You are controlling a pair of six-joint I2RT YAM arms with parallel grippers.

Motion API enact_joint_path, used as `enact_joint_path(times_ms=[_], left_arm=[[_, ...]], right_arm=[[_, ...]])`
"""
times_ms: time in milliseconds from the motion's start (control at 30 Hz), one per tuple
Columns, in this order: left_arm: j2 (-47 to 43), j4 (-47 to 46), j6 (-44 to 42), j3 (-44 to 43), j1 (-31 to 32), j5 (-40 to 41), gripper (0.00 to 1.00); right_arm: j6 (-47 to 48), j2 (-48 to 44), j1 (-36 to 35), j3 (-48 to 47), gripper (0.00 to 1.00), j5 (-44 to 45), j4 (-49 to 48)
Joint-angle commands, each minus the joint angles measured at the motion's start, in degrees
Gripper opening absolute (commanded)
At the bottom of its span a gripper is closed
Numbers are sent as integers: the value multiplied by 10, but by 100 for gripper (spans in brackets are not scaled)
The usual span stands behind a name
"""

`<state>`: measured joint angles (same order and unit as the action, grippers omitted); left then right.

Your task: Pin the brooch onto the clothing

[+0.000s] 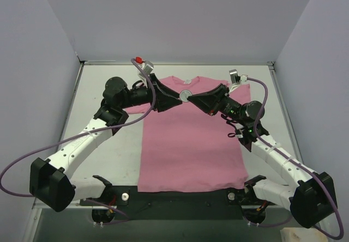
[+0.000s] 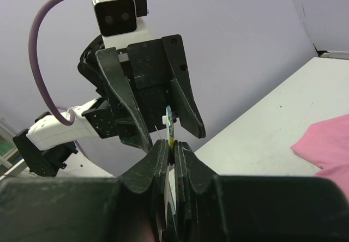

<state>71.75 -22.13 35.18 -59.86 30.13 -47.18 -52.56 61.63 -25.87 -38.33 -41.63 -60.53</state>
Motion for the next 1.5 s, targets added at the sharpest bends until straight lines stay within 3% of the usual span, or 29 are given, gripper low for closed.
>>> enact_joint_path(times_ms=[0,167,333,533,767,1067,1133,1433,1467], left_arm=[[8,-69,30,-8,-4,-8,54],[22,-121,58,-7,-4,-20,48],[37,-135,69,-16,-4,-34,19],[38,-164,84,-11,-4,-41,0],[23,-150,58,-8,-5,-39,0],[-14,23,-69,-34,-5,43,0],[-22,80,-91,-42,-4,68,0],[-8,303,-217,-107,5,279,0],[-4,316,-229,-113,9,320,0]], right_arm=[[3,-4,1,-13,0,-19,-68],[2,-1,1,-13,0,-21,-67],[2,1,1,-12,0,-21,-68],[2,4,0,-15,0,-23,-63],[28,2,1,-21,0,-15,-8],[105,-31,2,-25,24,21,109],[115,-37,2,-25,34,27,128],[170,-55,3,-32,66,47,222],[172,-55,3,-31,73,51,230]])
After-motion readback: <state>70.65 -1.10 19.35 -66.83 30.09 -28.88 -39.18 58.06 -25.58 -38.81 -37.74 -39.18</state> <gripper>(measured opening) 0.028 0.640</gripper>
